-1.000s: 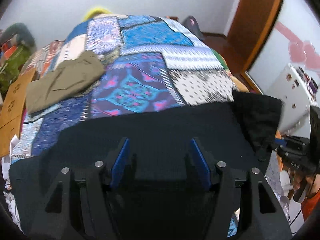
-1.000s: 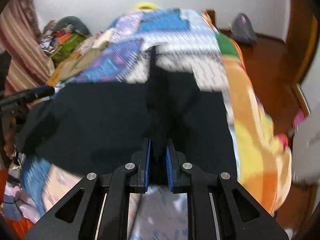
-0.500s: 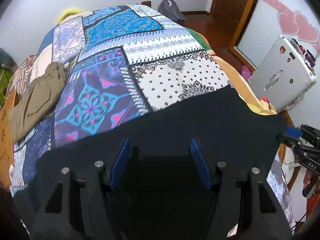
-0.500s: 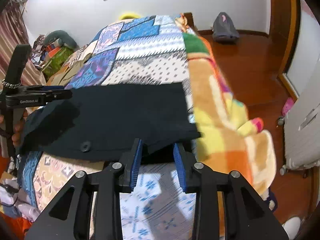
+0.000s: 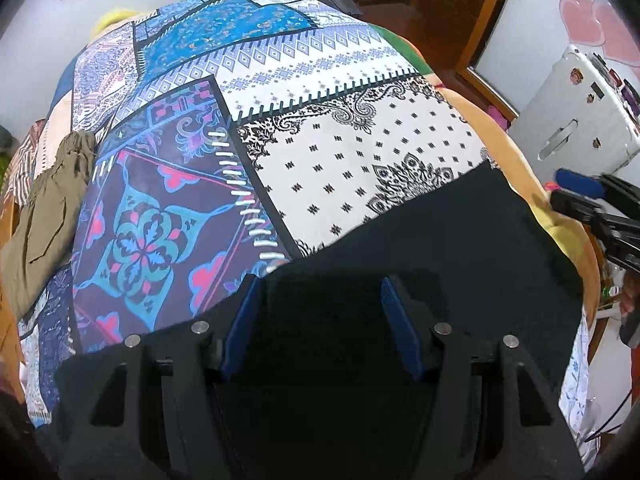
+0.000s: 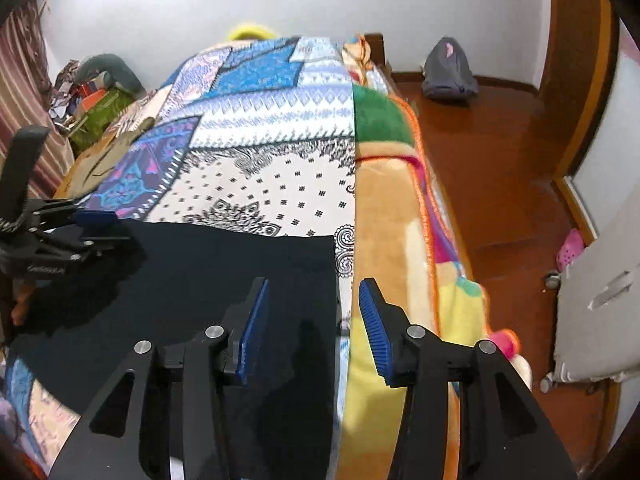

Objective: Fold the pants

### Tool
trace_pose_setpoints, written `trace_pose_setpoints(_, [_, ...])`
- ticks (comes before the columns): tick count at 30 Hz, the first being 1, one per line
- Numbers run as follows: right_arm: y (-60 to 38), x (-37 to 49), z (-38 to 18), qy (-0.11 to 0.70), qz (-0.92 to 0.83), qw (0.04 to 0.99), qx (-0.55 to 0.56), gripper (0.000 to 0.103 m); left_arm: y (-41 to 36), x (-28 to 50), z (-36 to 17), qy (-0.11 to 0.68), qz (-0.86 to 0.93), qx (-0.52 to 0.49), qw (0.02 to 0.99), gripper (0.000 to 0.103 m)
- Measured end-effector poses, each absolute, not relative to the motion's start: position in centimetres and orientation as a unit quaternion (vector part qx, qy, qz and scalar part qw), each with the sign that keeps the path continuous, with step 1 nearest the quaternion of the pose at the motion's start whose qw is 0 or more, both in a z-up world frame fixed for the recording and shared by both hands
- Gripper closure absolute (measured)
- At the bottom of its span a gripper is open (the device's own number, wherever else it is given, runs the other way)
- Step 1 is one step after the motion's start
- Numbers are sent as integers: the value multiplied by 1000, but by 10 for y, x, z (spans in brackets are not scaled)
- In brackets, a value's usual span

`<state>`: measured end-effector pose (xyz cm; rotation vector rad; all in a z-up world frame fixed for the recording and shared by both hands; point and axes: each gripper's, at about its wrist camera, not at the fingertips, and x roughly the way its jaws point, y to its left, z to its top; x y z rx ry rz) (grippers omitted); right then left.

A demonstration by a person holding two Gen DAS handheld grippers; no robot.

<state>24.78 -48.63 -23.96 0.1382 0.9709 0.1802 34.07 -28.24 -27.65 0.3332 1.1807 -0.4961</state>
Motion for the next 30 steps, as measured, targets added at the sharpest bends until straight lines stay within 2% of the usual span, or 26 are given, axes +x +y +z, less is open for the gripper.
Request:
trace_pose_setpoints(3, [-487,263,-255,476,87,873,69,61,-284,344,-279,546,-238,150,789,59])
trace_pose_setpoints(5, [-486,272,-264,482,89,869,69,61,-285,344,-279,539,-236,156,794,80])
trace_pose_setpoints(8, [-485,281,-276,491,97,862,76,61,-286,344,-279,533,-238,160,796,94])
trace_pose_setpoints(11, [-481,284,-284,495,111,859,70,78,-286,342,-277,527,-237,160,801,100])
trace_pose_setpoints(12, [-480,284,-283,494,115,859,69,79,-286,341,-276,525,-237,161,802,101])
trace_pose_setpoints(13, [-478,283,-282,491,112,862,63,86,-286,340,-275,522,-237,160,804,101])
trace_pose_setpoints(16, [-476,280,-275,476,109,871,47,93,-285,339,-271,517,-236,157,808,101])
trace_pose_setpoints(23, [-482,280,-252,435,99,894,50,94,-282,338,-257,500,-234,143,821,102])
trace_pose_setpoints(26, [-477,288,-253,442,92,891,38,94,-283,342,-259,503,-225,144,822,102])
trace_pose_setpoints(29, [-469,294,-261,464,85,881,28,91,-284,348,-264,510,-205,152,821,102])
trace_pose_setpoints(30, [-468,294,-260,466,79,881,28,86,-282,348,-264,512,-203,149,821,102])
